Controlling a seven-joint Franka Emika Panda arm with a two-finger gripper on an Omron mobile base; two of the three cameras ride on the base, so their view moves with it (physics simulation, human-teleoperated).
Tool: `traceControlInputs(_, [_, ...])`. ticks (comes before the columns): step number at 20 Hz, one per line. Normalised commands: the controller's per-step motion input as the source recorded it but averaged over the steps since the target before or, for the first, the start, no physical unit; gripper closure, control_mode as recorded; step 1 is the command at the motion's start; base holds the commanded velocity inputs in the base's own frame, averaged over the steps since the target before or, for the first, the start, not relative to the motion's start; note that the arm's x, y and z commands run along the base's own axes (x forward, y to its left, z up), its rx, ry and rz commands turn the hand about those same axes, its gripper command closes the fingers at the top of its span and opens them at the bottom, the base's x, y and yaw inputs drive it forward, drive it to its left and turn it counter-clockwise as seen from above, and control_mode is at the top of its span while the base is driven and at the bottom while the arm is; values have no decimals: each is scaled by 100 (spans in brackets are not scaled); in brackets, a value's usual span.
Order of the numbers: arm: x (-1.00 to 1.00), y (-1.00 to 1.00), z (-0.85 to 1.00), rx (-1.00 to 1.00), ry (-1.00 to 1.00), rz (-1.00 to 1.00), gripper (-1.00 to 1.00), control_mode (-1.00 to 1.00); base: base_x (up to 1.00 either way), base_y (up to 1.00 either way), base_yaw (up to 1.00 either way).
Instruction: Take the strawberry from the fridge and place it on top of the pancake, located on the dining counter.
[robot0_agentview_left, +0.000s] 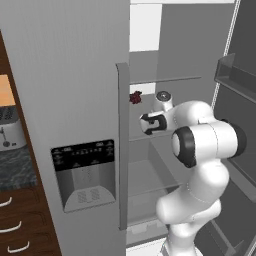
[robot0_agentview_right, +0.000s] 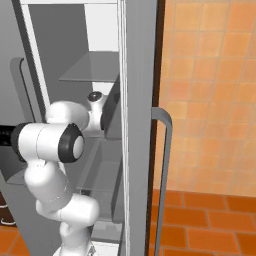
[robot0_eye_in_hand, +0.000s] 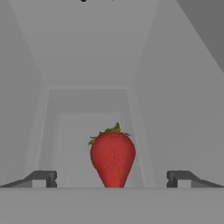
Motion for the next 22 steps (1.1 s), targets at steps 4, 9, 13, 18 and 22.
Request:
traceControlInputs(4, [35,-2,-14,0,0,0,-100,-100,0,0,0])
traceControlInputs(9, [8,-4,-20,0,0,0,-100,-100,0,0,0])
traceControlInputs(13, [0,-6,-17,0,0,0,-100,-100,0,0,0])
traceControlInputs(18, [0,-2,-16,0,0,0,-100,-100,0,0,0])
traceControlInputs(22, [-7,-7,-12,0,-1,0,100,-100,0,0,0])
